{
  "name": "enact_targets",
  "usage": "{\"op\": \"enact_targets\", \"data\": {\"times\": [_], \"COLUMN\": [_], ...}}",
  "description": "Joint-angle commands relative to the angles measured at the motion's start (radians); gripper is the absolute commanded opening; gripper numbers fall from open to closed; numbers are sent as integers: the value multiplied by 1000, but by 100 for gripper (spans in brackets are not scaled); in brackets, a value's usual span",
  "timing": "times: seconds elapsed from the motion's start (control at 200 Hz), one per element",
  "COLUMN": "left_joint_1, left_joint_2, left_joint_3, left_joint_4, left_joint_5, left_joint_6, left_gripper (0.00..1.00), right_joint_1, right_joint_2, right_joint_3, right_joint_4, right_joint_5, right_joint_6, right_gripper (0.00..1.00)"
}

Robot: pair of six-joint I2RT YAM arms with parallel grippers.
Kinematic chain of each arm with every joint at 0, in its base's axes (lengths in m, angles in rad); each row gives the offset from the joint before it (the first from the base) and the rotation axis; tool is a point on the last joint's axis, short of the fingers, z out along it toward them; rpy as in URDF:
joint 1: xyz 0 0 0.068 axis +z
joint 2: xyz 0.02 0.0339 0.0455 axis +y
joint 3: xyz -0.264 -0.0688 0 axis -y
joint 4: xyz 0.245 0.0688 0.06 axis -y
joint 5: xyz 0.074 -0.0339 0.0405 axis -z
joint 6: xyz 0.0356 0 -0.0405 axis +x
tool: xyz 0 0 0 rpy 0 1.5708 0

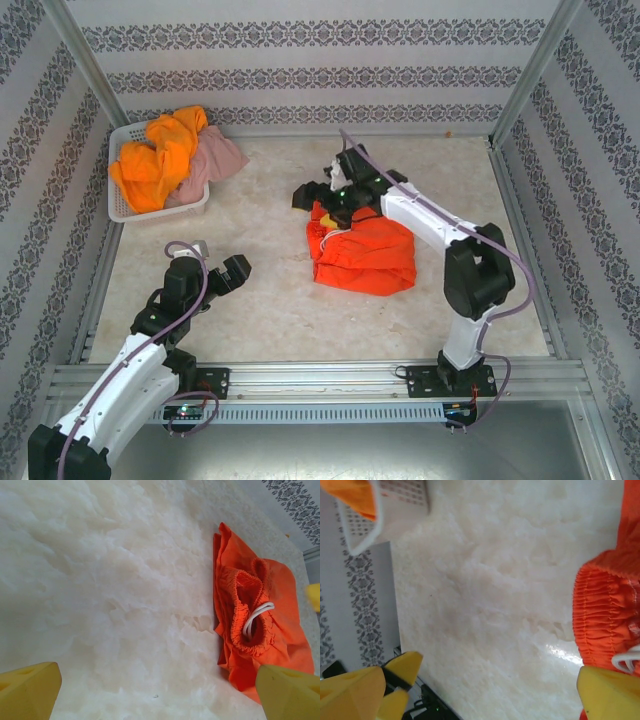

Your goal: Fold and stack the shorts

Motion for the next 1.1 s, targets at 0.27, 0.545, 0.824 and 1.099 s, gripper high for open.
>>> {"op": "enact_targets", "data": {"times": [0.27, 0.545, 0.824, 1.099], "left_joint_1": [6, -13, -243, -292], "left_joint_2": [-19, 102, 416, 804], "left_joint_3": [33, 58, 125, 275], "left_joint_4": [26, 215, 507, 668], "left_joint_5": [32, 186, 121, 173], "left_joint_6": [-14, -89, -255, -366], "left_gripper": [100, 95, 89, 76], "right_joint_1": [32, 29, 18, 13], "right_joint_2": [147, -180, -366, -191], "right_joint_3": [-245, -375, -289, -132], "right_joint_4": [219, 39, -184, -226], "right_joint_5": [-84, -16, 363, 543], "right_joint_6": [54, -132, -253, -294], "right_gripper": [98, 97, 96, 86]}}
